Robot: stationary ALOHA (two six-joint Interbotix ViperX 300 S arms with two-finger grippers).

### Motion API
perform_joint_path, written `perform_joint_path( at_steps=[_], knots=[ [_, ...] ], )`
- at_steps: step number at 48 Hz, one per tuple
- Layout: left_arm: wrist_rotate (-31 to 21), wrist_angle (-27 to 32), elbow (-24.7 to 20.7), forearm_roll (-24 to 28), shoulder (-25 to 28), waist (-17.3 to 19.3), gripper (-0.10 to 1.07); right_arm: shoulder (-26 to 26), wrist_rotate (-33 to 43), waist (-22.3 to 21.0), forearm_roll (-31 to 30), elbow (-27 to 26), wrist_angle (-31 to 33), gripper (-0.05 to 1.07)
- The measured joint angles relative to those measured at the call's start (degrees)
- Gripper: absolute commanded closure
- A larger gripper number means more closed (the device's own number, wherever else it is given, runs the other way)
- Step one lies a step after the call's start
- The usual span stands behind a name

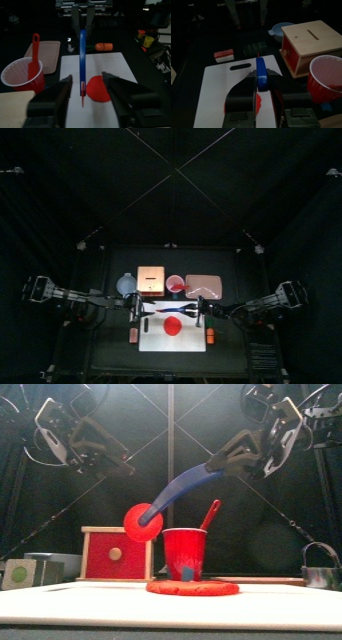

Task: Cut dough in half with pizza cutter

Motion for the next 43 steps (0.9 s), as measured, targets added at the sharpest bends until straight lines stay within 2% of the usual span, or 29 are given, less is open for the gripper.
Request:
perform_joint_path(
  at_steps=[10,19,28,33,43],
  knots=[
    [0.09,-3.87,-3.6,-0.09,8.0,-0.44,-0.04,0.0,0.0,0.35,0.0,0.0,-0.09,0.64],
    [0.09,-4.22,-8.0,-1.23,15.03,-0.35,-0.03,0.0,0.0,0.53,0.0,0.0,-0.09,0.64],
    [0.09,-4.31,-10.11,-2.72,19.16,0.09,-0.02,0.18,0.0,0.62,0.0,0.0,-0.09,0.64],
    [0.18,-4.31,-10.63,-2.9,20.13,0.09,0.03,0.26,0.0,0.62,-0.09,0.0,-0.09,0.64],
    [0.18,-4.31,-10.72,-3.52,20.39,0.18,0.25,0.88,0.0,0.7,0.0,0.0,-0.09,0.64]
  ],
)
